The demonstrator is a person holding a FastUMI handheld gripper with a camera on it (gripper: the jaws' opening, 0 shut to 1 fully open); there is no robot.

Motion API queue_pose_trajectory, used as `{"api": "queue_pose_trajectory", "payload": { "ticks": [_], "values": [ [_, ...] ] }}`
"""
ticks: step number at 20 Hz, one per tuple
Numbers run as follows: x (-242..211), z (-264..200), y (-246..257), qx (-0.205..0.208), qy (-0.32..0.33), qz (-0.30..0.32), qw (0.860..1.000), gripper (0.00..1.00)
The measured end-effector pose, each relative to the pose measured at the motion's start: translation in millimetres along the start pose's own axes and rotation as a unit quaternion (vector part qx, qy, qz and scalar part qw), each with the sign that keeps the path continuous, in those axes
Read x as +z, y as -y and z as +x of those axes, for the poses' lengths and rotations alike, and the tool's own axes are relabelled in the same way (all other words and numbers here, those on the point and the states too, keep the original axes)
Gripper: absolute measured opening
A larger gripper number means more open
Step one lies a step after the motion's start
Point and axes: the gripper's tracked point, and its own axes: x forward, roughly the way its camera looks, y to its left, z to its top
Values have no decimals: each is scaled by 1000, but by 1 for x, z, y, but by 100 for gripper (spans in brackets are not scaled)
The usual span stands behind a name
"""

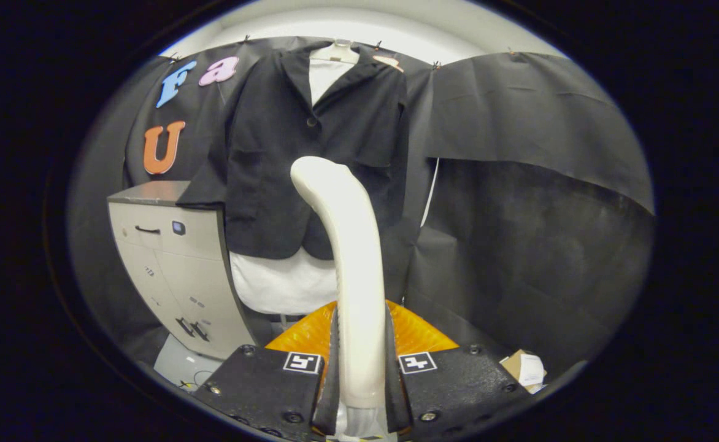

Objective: Iron the clothes twice with a garment steamer, once on the left side and once on the right side.

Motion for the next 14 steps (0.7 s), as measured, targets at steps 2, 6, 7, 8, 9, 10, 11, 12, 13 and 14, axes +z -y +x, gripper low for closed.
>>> {"api": "queue_pose_trajectory", "payload": {
  "ticks": [2, 6, 7, 8, 9, 10, 11, 12, 13, 14],
  "values": [
    [10, -18, 6, 6, 10, 7, 1000, 33],
    [26, -52, 22, 23, 33, 18, 999, 33],
    [29, -61, 27, 30, 38, 18, 999, 33],
    [31, -70, 33, 36, 43, 18, 998, 33],
    [33, -78, 38, 43, 48, 19, 998, 33],
    [35, -86, 45, 48, 54, 20, 997, 33],
    [37, -94, 52, 54, 59, 20, 997, 33],
    [37, -104, 58, 60, 64, 21, 996, 33],
    [37, -113, 65, 64, 66, 20, 996, 33],
    [38, -121, 71, 70, 69, 21, 995, 33]
  ]
}}
